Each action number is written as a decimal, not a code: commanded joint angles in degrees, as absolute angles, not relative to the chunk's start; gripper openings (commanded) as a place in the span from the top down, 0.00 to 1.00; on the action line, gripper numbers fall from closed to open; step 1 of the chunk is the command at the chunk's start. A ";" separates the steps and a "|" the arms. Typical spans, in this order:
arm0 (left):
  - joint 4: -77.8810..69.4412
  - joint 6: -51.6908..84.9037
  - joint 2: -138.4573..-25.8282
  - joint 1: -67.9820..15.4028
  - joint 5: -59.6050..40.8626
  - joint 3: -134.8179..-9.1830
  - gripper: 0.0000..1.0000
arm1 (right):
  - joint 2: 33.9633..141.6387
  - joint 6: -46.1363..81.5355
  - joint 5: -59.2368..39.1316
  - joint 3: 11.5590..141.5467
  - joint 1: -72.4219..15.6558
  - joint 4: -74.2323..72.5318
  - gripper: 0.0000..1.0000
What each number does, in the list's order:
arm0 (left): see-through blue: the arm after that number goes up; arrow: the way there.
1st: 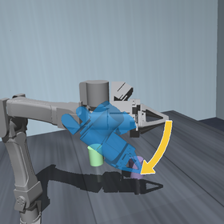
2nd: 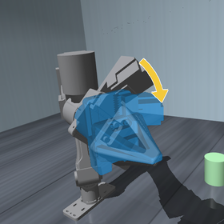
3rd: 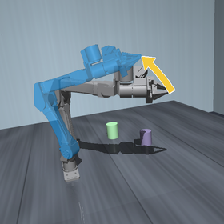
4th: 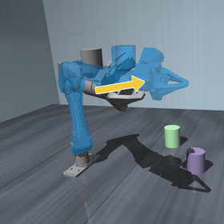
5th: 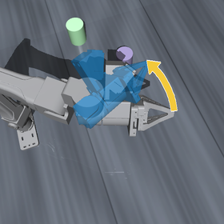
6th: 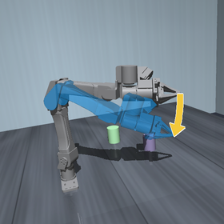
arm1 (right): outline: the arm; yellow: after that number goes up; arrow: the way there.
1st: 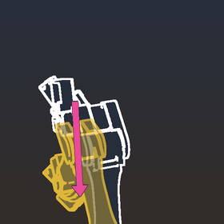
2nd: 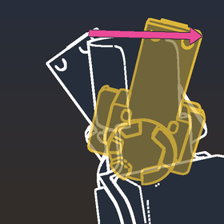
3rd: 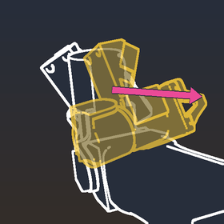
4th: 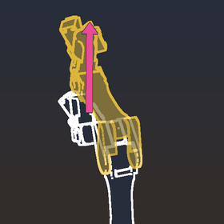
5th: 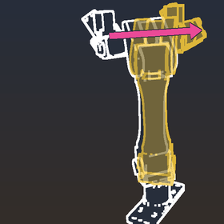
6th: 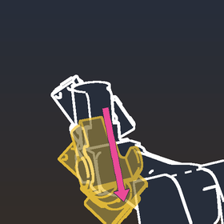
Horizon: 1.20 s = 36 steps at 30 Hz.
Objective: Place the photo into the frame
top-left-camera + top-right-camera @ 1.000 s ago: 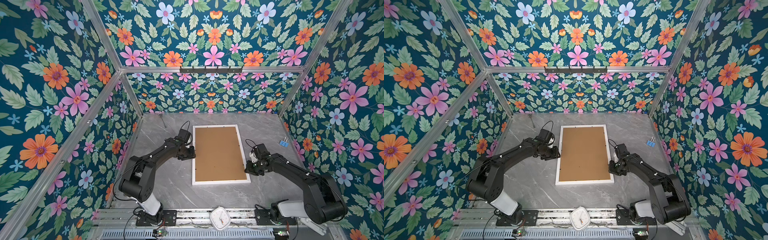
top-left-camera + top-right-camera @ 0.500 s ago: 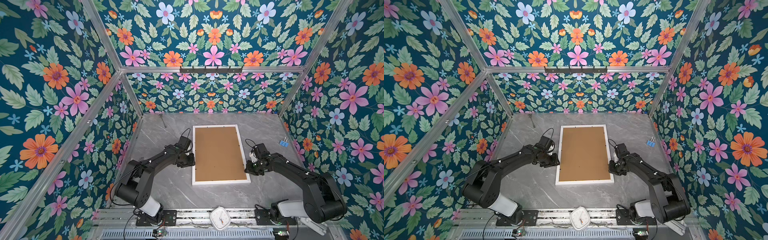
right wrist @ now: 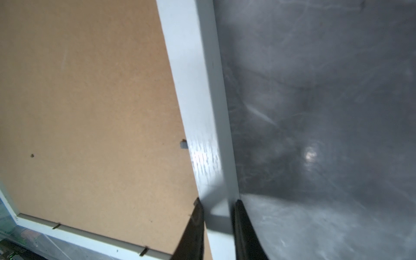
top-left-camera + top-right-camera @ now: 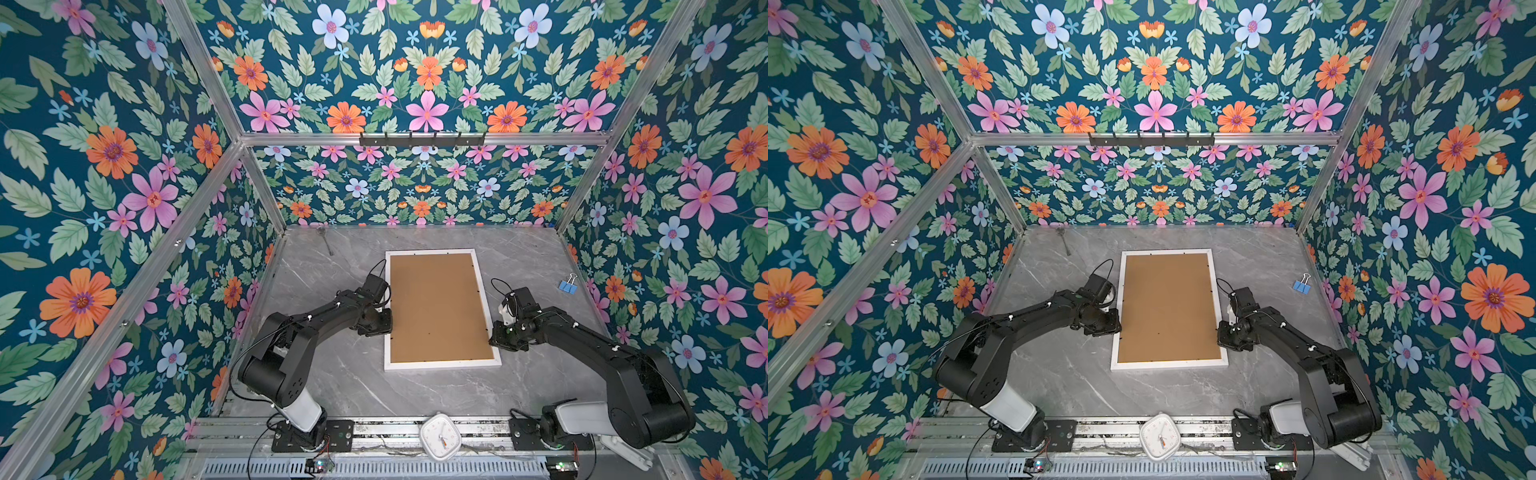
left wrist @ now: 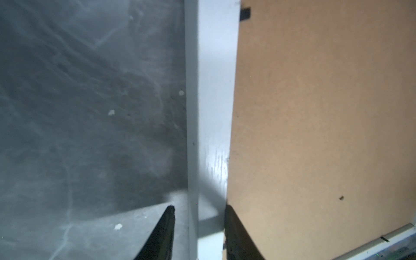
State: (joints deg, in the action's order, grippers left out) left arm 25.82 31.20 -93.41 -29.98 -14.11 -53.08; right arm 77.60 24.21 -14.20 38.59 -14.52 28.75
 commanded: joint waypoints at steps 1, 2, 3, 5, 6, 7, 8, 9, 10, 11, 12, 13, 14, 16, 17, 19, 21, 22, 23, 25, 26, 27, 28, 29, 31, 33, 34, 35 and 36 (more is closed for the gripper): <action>26.02 31.88 -94.17 -29.95 -12.48 -53.00 0.72 | 76.64 26.19 -14.24 38.50 -14.59 29.55 0.81; 25.86 31.99 -94.38 -29.93 -12.48 -52.91 0.73 | 76.11 26.32 -14.00 38.50 -14.63 29.77 0.79; 25.84 32.04 -94.55 -29.90 -12.36 -52.89 0.74 | 75.52 26.44 -13.89 38.50 -14.60 29.82 0.76; 25.84 32.16 -94.75 -29.88 -11.98 -52.95 0.75 | 74.03 26.63 -13.72 38.41 -14.59 30.20 0.69; 25.84 32.17 -94.83 -29.88 -11.95 -53.05 0.76 | 73.40 26.62 -13.50 38.47 -14.59 30.51 0.65; 25.84 32.15 -94.92 -29.88 -11.87 -53.17 0.78 | 72.61 26.54 -13.31 38.57 -14.59 30.90 0.62; 25.84 32.24 -95.09 -29.88 -11.69 -53.26 0.81 | 71.82 26.42 -13.14 38.58 -14.62 31.26 0.58; 25.84 32.26 -95.25 -29.88 -11.59 -53.39 0.83 | 71.13 26.22 -13.07 38.67 -14.65 31.58 0.56; 25.99 32.26 -95.51 -29.88 -11.59 -53.59 0.84 | 70.33 26.03 -12.88 38.76 -14.67 31.93 0.54; 26.18 32.26 -95.77 -29.88 -11.54 -53.91 0.85 | 69.57 25.73 -12.89 38.85 -14.72 32.24 0.52; 26.40 32.26 -96.01 -29.86 -11.44 -54.16 0.86 | 68.87 25.54 -12.83 38.93 -14.68 32.49 0.51; 26.67 32.17 -96.23 -29.80 -11.26 -54.51 0.88 | 68.00 25.34 -12.89 38.85 -14.68 32.65 0.49; 26.87 32.09 -96.37 -29.79 -11.09 -54.81 0.89 | 67.12 25.15 -12.99 38.80 -14.75 32.78 0.49; 27.39 31.83 -96.72 -29.71 -10.77 -55.63 0.91 | 65.53 24.81 -13.13 38.67 -14.86 33.02 0.47; 27.78 31.58 -96.92 -29.62 -10.66 -56.16 0.92 | 64.75 24.62 -13.02 38.67 -14.96 33.13 0.46; 28.66 31.23 -97.27 -29.58 -10.33 -57.13 0.92 | 63.42 24.39 -13.05 38.63 -15.12 33.39 0.45; 29.53 30.86 -97.47 -29.47 -9.74 -58.11 0.93 | 62.21 24.18 -13.74 38.58 -15.47 33.31 0.43; 29.98 30.64 -97.60 -29.38 -9.46 -58.55 0.93 | 61.76 24.17 -13.95 38.67 -15.97 33.31 0.42; 30.27 30.51 -97.65 -29.29 -9.20 -58.87 0.93 | 61.38 24.17 -13.81 38.80 -16.60 33.35 0.41; 30.56 30.32 -97.73 -29.10 -8.86 -59.48 0.93 | 60.92 24.17 -12.62 39.18 -18.48 33.64 0.39; 30.74 30.24 -97.80 -28.96 -8.74 -59.75 0.93 | 60.88 24.03 -11.57 39.52 -19.82 33.96 0.39; 30.86 30.08 -97.89 -28.84 -8.70 -59.99 0.93 | 60.99 23.79 -10.34 39.76 -21.35 34.14 0.38; 31.15 29.93 -97.96 -28.66 -8.60 -60.24 0.93 | 61.15 23.59 -8.61 40.07 -23.05 34.40 0.38; 31.44 29.76 -98.06 -28.59 -8.53 -60.45 0.93 | 61.37 23.39 -6.90 40.46 -24.86 34.74 0.37; 32.11 29.44 -98.02 -28.35 -8.01 -60.86 0.93 | 61.93 23.26 -2.99 41.19 -28.02 35.56 0.35; 32.51 29.28 -97.66 -28.06 -7.61 -61.00 0.93 | 62.62 23.03 0.48 41.86 -31.19 35.98 0.34; 32.52 29.11 -97.47 -27.96 -7.68 -61.00 0.92 | 63.11 23.03 2.14 42.28 -32.69 36.16 0.34; 32.43 28.81 -97.30 -27.87 -7.73 -61.00 0.92 | 63.51 23.19 3.24 42.64 -33.80 36.21 0.33; 32.52 28.51 -97.30 -27.86 -7.62 -61.08 0.92 | 63.92 23.33 3.74 42.88 -34.36 36.21 0.32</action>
State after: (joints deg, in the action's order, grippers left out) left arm 31.75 28.58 -97.78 -28.12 -9.67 -60.66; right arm 63.22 23.75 -2.33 42.13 -32.97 34.96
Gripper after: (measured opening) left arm 0.189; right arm 0.676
